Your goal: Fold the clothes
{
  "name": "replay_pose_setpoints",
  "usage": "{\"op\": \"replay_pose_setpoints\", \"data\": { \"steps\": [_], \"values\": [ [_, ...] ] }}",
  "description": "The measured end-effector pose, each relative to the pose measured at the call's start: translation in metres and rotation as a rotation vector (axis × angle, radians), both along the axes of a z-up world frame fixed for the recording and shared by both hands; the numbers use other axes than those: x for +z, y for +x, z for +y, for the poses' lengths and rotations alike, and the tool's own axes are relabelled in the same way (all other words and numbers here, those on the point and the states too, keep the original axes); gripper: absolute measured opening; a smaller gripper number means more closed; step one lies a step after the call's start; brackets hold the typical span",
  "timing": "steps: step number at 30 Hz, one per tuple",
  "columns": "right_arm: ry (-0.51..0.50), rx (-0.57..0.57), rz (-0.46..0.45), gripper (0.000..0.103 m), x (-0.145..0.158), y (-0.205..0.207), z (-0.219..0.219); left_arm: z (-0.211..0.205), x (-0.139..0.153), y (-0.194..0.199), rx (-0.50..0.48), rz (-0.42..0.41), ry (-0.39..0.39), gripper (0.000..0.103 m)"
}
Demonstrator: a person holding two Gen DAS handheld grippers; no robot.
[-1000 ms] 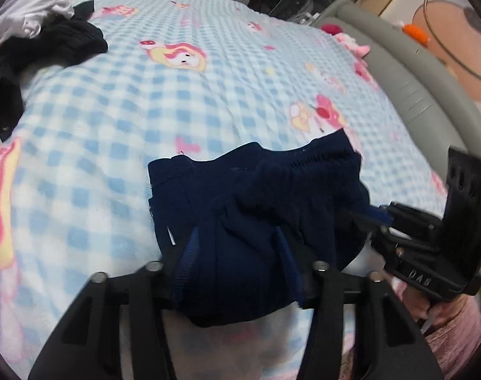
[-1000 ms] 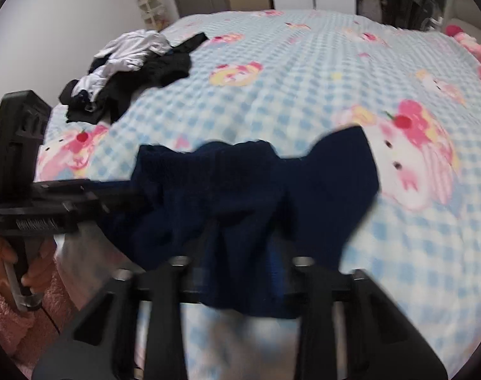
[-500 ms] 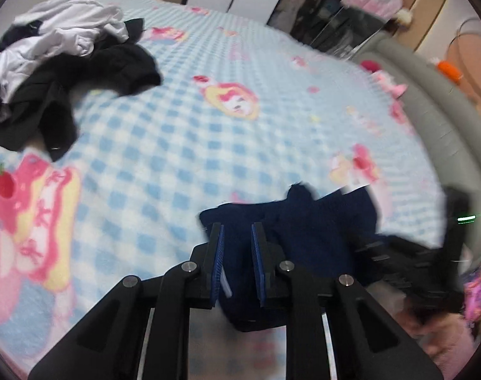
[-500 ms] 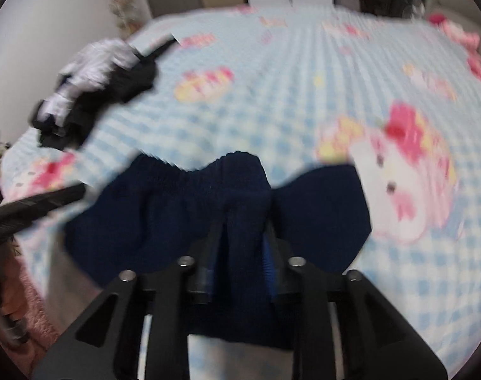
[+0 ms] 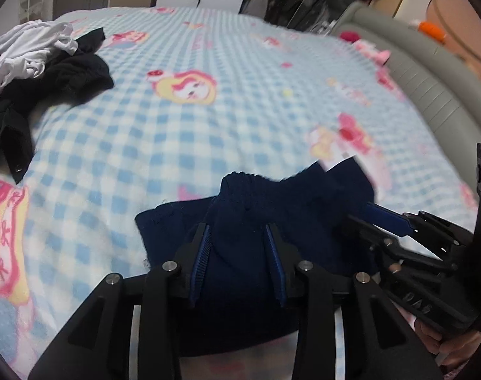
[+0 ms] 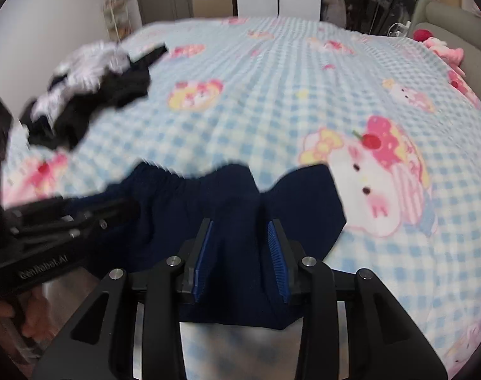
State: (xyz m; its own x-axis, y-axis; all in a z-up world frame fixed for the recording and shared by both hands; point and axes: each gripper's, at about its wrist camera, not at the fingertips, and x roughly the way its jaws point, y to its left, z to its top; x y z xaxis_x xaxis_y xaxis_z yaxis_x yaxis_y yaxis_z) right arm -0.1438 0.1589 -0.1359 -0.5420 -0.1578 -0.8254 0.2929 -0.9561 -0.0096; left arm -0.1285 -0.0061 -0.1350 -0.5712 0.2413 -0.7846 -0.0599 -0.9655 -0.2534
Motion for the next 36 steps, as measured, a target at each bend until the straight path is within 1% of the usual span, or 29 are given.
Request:
{"op": "replay_pose_setpoints", "data": {
  "steps": [1, 3, 5, 9, 11, 12, 14, 17, 18, 19, 20, 22, 23, 24, 26, 29, 30, 31, 33, 34, 36],
  "values": [
    [0.019, 0.0, -0.019, 0.036, -0.009, -0.003, -0.001, 0.001, -0.003, -0.001, 0.009, -0.013, -0.014, 0.041],
    [0.01, -0.013, -0.05, 0.037, -0.023, -0.004, 0.004, 0.001, -0.008, -0.003, 0.018, -0.037, -0.025, 0.041],
    [0.002, -0.024, -0.062, 0.038, -0.031, -0.005, 0.005, 0.0, -0.015, -0.003, 0.027, -0.057, -0.038, 0.041],
    [0.019, -0.022, -0.035, 0.039, -0.03, -0.002, 0.005, -0.004, -0.019, 0.0, 0.038, -0.056, -0.05, 0.04],
    [-0.021, -0.045, -0.038, 0.039, -0.025, -0.001, 0.016, -0.008, -0.014, 0.006, 0.058, -0.048, -0.065, 0.041],
    [-0.046, -0.06, -0.035, 0.039, -0.02, 0.0, 0.022, -0.013, -0.01, 0.01, 0.073, -0.042, -0.06, 0.043],
    [-0.105, -0.065, -0.017, 0.041, -0.005, 0.006, 0.032, -0.031, 0.0, 0.02, 0.107, -0.019, 0.03, 0.044],
    [-0.156, -0.058, -0.011, 0.047, 0.006, 0.014, 0.034, -0.052, 0.003, 0.031, 0.168, 0.002, 0.157, 0.047],
    [-0.157, -0.049, -0.012, 0.05, 0.006, 0.015, 0.031, -0.052, 0.001, 0.032, 0.167, 0.003, 0.17, 0.05],
    [-0.142, -0.04, -0.013, 0.05, 0.004, 0.015, 0.025, -0.049, -0.004, 0.03, 0.157, -0.011, 0.163, 0.05],
    [-0.114, -0.037, -0.015, 0.05, 0.0, 0.014, 0.019, -0.046, -0.009, 0.028, 0.148, -0.024, 0.152, 0.05],
    [-0.062, -0.041, -0.03, 0.05, -0.011, 0.012, 0.012, -0.039, -0.017, 0.027, 0.149, -0.035, 0.103, 0.051],
    [-0.046, -0.047, -0.038, 0.05, -0.015, 0.011, 0.012, -0.038, -0.02, 0.027, 0.155, -0.046, 0.088, 0.053],
    [-0.034, -0.054, -0.045, 0.051, -0.02, 0.01, 0.014, -0.04, -0.023, 0.026, 0.159, -0.062, 0.091, 0.053],
    [-0.067, -0.069, -0.054, 0.052, -0.021, 0.011, 0.024, -0.045, -0.026, 0.027, 0.168, -0.075, 0.112, 0.053],
    [-0.167, -0.109, -0.046, 0.055, -0.009, 0.015, 0.046, -0.055, -0.02, 0.029, 0.179, -0.063, 0.184, 0.054],
    [-0.191, -0.124, -0.044, 0.062, -0.004, 0.016, 0.053, -0.057, -0.019, 0.028, 0.177, -0.066, 0.21, 0.055],
    [-0.208, -0.134, -0.049, 0.068, -0.002, 0.015, 0.058, -0.058, -0.02, 0.027, 0.172, -0.073, 0.237, 0.057],
    [-0.228, -0.127, -0.096, 0.07, -0.007, 0.009, 0.062, -0.056, -0.027, 0.024, 0.144, -0.1, 0.288, 0.06],
    [-0.237, -0.117, -0.131, 0.07, -0.013, 0.006, 0.061, -0.052, -0.029, 0.023, 0.14, -0.102, 0.284, 0.061],
    [-0.213, -0.096, -0.167, 0.072, -0.023, 0.001, 0.053, -0.044, -0.034, 0.019, 0.128, -0.11, 0.262, 0.067]
  ]
}}
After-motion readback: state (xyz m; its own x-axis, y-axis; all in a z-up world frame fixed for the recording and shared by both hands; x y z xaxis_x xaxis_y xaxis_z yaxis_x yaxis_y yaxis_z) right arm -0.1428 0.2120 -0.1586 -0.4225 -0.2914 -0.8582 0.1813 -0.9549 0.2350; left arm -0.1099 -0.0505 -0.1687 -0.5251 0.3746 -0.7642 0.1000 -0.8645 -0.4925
